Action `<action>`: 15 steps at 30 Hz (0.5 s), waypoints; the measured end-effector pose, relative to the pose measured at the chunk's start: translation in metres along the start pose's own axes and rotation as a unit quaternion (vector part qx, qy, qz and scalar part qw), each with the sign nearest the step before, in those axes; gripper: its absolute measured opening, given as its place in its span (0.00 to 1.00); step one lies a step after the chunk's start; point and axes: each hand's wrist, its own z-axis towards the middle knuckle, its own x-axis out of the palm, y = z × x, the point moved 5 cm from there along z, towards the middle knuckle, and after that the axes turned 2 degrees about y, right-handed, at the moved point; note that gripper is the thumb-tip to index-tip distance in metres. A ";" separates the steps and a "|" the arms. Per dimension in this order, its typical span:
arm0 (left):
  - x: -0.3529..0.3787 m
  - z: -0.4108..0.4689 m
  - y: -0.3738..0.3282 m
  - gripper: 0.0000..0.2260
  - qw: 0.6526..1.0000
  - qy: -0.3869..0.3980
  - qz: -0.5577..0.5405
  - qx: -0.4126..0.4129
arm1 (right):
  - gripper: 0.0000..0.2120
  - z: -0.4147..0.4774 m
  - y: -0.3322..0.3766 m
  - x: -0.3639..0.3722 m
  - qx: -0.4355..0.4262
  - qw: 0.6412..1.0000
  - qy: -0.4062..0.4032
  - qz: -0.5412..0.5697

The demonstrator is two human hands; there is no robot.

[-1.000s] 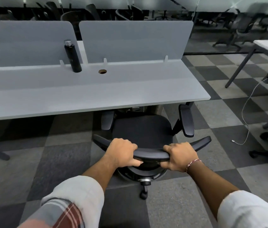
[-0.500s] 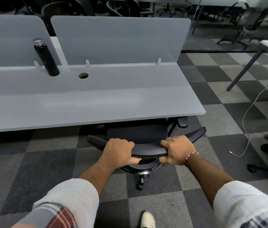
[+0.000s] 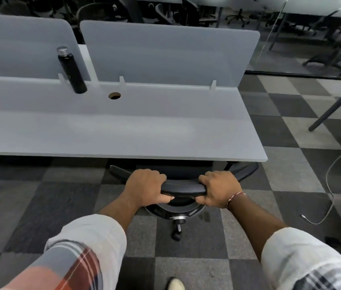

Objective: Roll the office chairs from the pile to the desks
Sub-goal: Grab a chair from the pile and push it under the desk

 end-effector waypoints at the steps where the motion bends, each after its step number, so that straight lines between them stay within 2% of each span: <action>1: 0.000 -0.002 -0.001 0.25 1.000 -0.003 -0.002 -0.001 | 0.21 -0.001 0.001 0.000 0.003 1.000 -0.002 0.002; 6: 0.003 -0.025 -0.012 0.27 0.998 -0.043 0.009 -0.035 | 0.21 -0.017 0.015 0.007 0.053 0.999 -0.010 -0.005; 10: 0.005 -0.047 -0.019 0.28 0.993 -0.101 -0.045 -0.048 | 0.26 -0.031 0.028 0.008 0.131 0.990 -0.048 -0.005; 15: 0.025 -0.098 -0.020 0.48 0.996 -0.082 -0.003 -0.030 | 0.44 -0.048 0.090 0.015 0.191 0.978 -0.079 -0.010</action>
